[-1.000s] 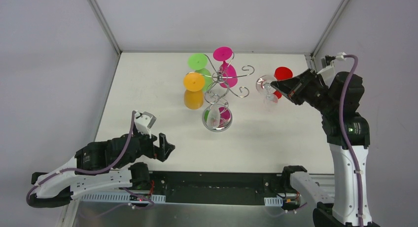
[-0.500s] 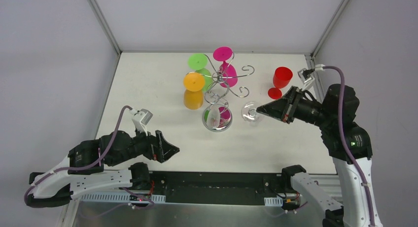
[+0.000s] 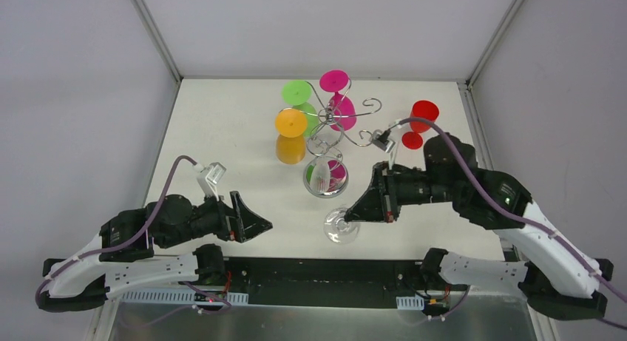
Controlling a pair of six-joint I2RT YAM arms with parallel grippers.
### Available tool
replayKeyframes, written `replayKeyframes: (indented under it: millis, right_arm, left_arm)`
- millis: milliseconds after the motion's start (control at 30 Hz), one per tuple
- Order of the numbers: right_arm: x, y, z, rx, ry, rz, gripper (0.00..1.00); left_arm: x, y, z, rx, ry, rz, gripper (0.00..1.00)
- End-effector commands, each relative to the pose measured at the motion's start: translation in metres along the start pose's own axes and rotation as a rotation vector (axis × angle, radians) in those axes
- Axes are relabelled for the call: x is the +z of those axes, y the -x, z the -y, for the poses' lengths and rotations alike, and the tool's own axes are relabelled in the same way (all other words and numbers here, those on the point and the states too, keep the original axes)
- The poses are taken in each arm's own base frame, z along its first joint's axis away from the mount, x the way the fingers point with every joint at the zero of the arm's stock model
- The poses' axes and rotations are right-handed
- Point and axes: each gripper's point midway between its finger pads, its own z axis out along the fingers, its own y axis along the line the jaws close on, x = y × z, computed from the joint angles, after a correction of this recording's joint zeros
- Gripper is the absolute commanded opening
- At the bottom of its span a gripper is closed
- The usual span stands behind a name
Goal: Take the wine glass off the wine glass rack
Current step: Place the wine glass at the center of the board.
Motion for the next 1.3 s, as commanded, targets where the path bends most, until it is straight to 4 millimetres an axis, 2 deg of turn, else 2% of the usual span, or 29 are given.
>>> replayKeyframes:
  millis: [0,233,467,667,900,1033,1267]
  right_arm:
    - [0.008,0.019,-0.033,-0.201,0.047,0.073,0.0]
    - [0.044,0.002,-0.057,-0.394,0.097,-0.005,0.0]
    - [0.068,-0.008,-0.078,-0.619,0.143,-0.023,0.0]
    - [0.093,-0.011,-0.087,-0.774,0.149,-0.033,0.0]
    - [0.116,-0.015,-0.097,-0.925,0.172,-0.001,0.0]
    - [0.131,-0.023,-0.1,-1.028,0.175,0.018,0.0]
    - [0.152,-0.027,-0.098,-1.158,0.118,0.047,0.0]
  left_arm:
    - [-0.008,0.006,0.025,-0.1,-0.072,-0.012,0.99]
    - [-0.017,0.012,0.024,-0.219,-0.098,0.029,0.99]
    - [-0.03,0.022,0.013,-0.352,-0.135,0.116,0.99]
    - [-0.033,0.023,0.013,-0.374,-0.146,0.123,0.99]
    - [-0.033,0.025,0.022,-0.362,-0.163,0.111,0.99]
    - [-0.03,0.024,0.024,-0.365,-0.172,0.105,0.99]
    - [-0.026,0.023,0.027,-0.37,-0.187,0.102,0.99]
